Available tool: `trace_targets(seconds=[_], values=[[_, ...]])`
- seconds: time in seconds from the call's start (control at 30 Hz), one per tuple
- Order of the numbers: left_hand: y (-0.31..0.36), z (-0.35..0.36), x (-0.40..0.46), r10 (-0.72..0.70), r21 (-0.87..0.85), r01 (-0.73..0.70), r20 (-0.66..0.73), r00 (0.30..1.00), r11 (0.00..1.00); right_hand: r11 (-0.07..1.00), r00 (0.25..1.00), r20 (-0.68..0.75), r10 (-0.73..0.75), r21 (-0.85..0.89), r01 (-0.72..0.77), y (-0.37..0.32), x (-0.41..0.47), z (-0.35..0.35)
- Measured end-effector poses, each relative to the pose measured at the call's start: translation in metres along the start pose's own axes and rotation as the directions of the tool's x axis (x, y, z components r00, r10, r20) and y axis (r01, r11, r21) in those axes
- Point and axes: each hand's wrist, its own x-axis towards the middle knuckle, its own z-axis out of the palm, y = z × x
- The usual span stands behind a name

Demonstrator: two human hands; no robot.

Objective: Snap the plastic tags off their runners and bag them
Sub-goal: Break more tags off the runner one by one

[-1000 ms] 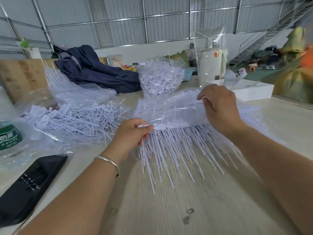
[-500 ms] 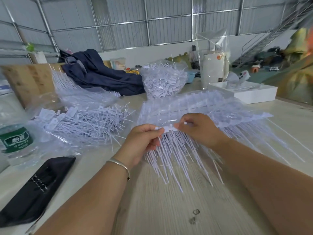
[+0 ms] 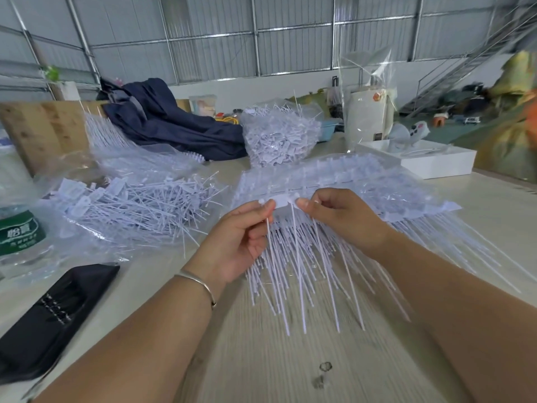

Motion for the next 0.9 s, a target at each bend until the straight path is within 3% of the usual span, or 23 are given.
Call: trace_targets(seconds=[0.13,0.33,0.5,0.67,0.9], values=[[-0.001,0.002,-0.001,-0.060,-0.082,0.063,0.045,0.997,0.995,1.000,0.999,0.054,0.006,0.007,-0.006,-0.011,-0.003,0.001],[-0.009,0.009,0.000,-0.201,-0.090,0.226,0.224,0.953,0.970,0.973,0.974,0.210,0.084,0.196,-0.126,-0.023,-0.008,0.017],[-0.004,0.008,-0.002,-0.232,-0.056,0.243,0.155,0.960,0.968,0.997,0.996,0.054,0.072,0.018,-0.073,-0.025,-0.005,0.010],[0.001,0.008,-0.001,-0.214,-0.061,0.210,-0.058,0.975,0.976,0.951,0.980,-0.186,0.068,-0.285,-0.120,-0.015,0.002,-0.003],[-0.002,0.007,0.001,-0.210,0.079,0.220,-0.117,0.971,0.972,0.983,0.991,-0.072,0.117,-0.134,-0.126,-0.008,0.000,0.007]])
